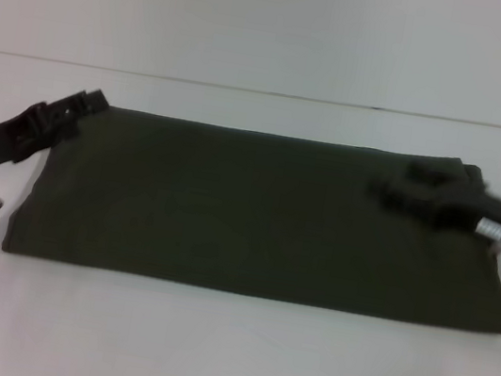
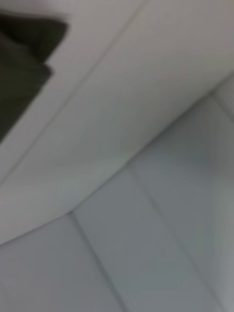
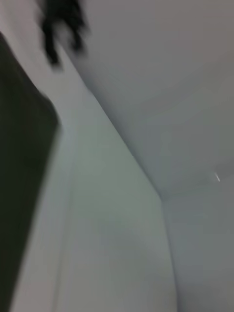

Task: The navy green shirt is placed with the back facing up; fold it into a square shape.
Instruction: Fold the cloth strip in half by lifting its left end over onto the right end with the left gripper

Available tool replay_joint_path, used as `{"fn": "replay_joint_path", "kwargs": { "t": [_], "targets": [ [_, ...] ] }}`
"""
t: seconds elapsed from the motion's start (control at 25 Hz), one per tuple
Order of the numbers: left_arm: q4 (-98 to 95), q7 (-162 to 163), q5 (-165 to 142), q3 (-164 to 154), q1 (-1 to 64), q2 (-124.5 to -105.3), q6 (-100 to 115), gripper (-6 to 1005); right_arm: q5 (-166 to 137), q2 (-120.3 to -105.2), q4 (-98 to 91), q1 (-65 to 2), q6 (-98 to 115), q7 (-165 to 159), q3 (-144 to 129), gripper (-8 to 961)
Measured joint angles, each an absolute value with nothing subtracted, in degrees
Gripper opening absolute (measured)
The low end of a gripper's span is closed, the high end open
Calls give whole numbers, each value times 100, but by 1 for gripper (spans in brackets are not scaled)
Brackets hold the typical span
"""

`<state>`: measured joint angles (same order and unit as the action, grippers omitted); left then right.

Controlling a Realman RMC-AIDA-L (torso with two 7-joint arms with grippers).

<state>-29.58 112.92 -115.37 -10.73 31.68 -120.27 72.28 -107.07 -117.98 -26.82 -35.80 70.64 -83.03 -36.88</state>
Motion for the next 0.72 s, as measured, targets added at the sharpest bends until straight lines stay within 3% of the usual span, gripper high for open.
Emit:
{"fn": "replay_joint_path", "kwargs": {
  "t": [0.04,0.24,0.72],
  "targets": [
    [-3116,11571,-11717,-1101,3114,-12004,7455,739,-10708,-11809,-2767,-3525,7253,-8189,-3949,919],
    [-3617,12811,-12640,-1099,3042,-11811,8241,947,-10717,-11894,-3004,-3272,7767,-7560,-4780,925],
    [-3358,12883,-12911,-1677,3188,-11830,6932,952,-10716,-11971,-2869,-3233,7686,-7293,-4914,930]
  ]
}}
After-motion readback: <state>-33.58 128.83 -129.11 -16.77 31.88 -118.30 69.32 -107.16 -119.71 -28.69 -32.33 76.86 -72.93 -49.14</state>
